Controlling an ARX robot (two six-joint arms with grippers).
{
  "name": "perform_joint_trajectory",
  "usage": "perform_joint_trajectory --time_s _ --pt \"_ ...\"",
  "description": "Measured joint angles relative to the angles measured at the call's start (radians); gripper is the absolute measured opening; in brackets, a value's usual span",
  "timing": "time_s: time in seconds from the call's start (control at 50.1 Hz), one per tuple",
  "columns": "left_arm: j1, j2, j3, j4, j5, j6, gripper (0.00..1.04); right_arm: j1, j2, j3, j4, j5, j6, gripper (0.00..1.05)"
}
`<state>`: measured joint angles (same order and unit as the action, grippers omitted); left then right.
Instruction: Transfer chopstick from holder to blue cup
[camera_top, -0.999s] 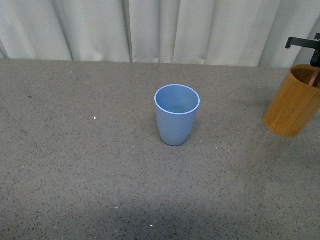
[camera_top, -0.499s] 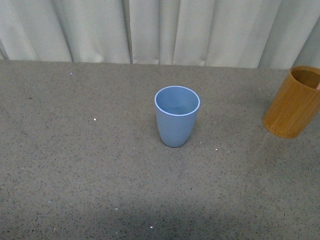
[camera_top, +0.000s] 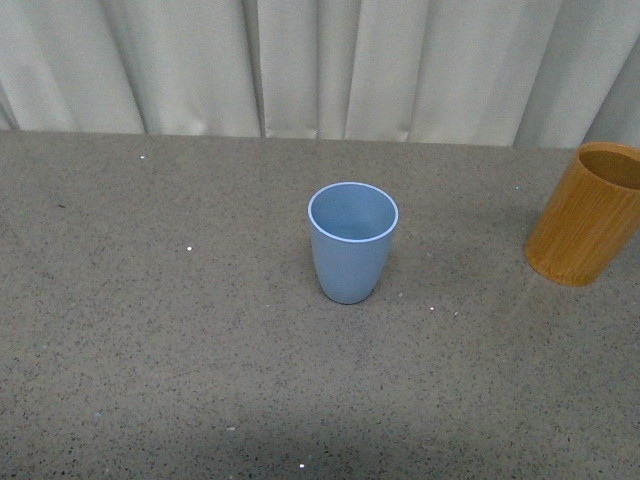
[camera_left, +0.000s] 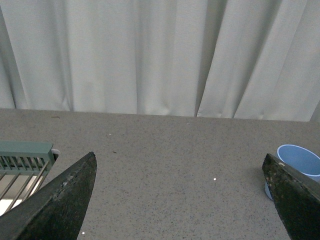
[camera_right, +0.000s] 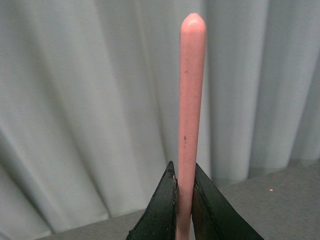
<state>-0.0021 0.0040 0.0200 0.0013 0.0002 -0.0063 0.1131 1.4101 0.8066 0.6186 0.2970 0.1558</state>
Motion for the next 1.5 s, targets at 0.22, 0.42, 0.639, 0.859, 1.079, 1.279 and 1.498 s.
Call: perform_joint_trajectory --time_s 0.22,0.42,0.639,0.859,1.079,1.279,1.498 --pt "0.000 0.000 0.000 0.000 0.000 0.000 0.98 0.214 0.003 0.000 -0.004 0.058 0.032 0.03" --pt "0.000 0.000 0.000 0.000 0.000 0.000 0.98 0.312 0.110 0.000 0.024 0.103 0.068 0.03" --pt "0.000 0.000 0.000 0.000 0.000 0.000 0.98 0.383 0.220 0.010 0.046 0.120 0.092 0.03" --pt "0.000 0.000 0.000 0.000 0.000 0.000 0.98 0.404 0.301 0.038 0.071 0.136 0.104 0.03" --pt "0.000 0.000 0.000 0.000 0.000 0.000 0.98 0.402 0.349 0.049 0.072 0.140 0.124 0.03" --pt "0.000 0.000 0.000 0.000 0.000 0.000 0.98 0.402 0.369 0.064 0.071 0.140 0.138 0.03" --pt "0.000 0.000 0.000 0.000 0.000 0.000 0.98 0.405 0.376 0.070 0.071 0.140 0.140 0.03"
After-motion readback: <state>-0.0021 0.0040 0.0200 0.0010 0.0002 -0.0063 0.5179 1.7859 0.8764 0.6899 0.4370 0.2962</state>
